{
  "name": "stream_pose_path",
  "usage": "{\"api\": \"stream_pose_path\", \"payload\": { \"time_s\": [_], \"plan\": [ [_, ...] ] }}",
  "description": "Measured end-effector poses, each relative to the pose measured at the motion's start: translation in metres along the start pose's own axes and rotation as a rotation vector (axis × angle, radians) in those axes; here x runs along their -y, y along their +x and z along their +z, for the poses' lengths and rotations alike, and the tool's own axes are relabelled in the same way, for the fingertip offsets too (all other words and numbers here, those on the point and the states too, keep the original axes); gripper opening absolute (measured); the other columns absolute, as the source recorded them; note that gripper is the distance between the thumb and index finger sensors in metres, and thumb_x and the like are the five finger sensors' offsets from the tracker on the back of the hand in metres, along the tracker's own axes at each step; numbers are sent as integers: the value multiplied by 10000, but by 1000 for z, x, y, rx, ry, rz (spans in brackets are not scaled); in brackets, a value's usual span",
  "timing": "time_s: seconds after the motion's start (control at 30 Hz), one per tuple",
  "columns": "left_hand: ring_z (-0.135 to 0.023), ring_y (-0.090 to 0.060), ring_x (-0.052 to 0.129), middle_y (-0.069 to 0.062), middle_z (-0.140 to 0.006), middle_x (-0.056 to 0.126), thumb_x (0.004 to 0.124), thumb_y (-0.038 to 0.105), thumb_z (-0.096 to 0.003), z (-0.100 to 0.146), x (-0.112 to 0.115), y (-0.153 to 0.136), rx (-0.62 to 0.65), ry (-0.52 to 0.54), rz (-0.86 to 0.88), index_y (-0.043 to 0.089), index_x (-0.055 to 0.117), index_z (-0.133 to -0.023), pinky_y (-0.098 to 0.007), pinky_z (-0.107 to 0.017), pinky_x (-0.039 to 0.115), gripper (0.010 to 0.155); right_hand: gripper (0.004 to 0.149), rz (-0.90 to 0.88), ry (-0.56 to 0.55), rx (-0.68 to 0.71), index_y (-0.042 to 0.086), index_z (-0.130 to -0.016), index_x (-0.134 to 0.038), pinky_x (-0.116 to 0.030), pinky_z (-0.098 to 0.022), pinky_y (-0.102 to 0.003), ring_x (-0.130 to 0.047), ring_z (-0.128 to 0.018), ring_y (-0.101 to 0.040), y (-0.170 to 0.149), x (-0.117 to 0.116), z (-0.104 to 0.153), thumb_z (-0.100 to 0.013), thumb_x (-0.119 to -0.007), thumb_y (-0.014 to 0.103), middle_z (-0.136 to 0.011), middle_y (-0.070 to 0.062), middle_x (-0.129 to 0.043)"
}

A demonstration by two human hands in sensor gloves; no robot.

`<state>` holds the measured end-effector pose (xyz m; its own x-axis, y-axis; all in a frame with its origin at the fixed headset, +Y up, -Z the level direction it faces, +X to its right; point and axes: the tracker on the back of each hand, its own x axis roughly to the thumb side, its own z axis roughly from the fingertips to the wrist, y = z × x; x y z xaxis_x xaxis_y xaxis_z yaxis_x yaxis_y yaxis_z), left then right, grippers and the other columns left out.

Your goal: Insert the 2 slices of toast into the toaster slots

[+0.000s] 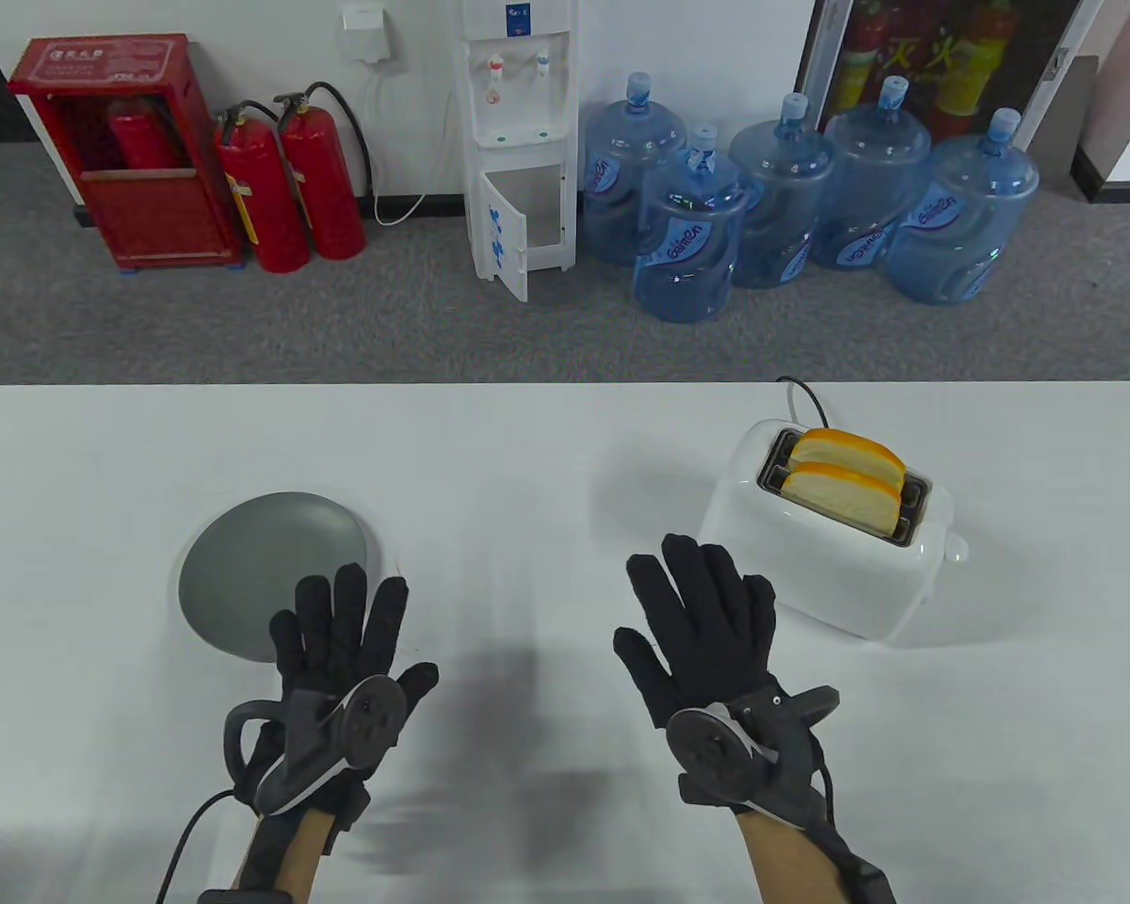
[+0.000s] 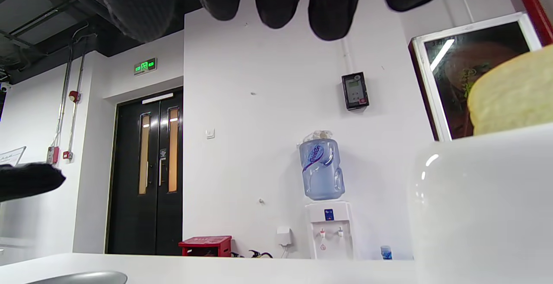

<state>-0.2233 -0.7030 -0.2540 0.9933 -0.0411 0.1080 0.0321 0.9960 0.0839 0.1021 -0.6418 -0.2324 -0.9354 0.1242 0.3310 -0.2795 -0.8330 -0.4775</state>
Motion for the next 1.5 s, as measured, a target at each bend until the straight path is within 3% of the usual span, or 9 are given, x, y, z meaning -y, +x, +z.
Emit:
{"api": "stream_pose_path", "payload": {
  "time_s": [0.7,0.97,1.5],
  "plan": [
    [-1112,-445,39,-98,-1255,77,433,688,-538,0,0,0,-10,-7,-12,348,128,-1193,-579,-775,144,798,693,-36,124,-20,277,-1255,-344,-436,-761,-739,-495,-1161,-469,-12,-39,18,-686,-620,561,-1317,-142,-349],
    [-1111,-445,31,-98,-1254,69,430,689,-538,0,1,1,-10,-17,-24,356,120,-1190,-581,-775,139,795,730,1,225,10,283,-1266,-242,-393,-761,-756,-414,-1178,-496,-13,-56,19,-684,-534,614,-1334,-147,-264],
    [-1106,-451,20,-100,-1252,55,424,692,-537,0,1,-1,-15,-18,-7,363,110,-1187,-587,-771,132,794,727,28,247,35,288,-1265,-253,-397,-758,-756,-412,-1175,-499,-13,-66,23,-683,-537,618,-1332,-150,-261]
  ]
}}
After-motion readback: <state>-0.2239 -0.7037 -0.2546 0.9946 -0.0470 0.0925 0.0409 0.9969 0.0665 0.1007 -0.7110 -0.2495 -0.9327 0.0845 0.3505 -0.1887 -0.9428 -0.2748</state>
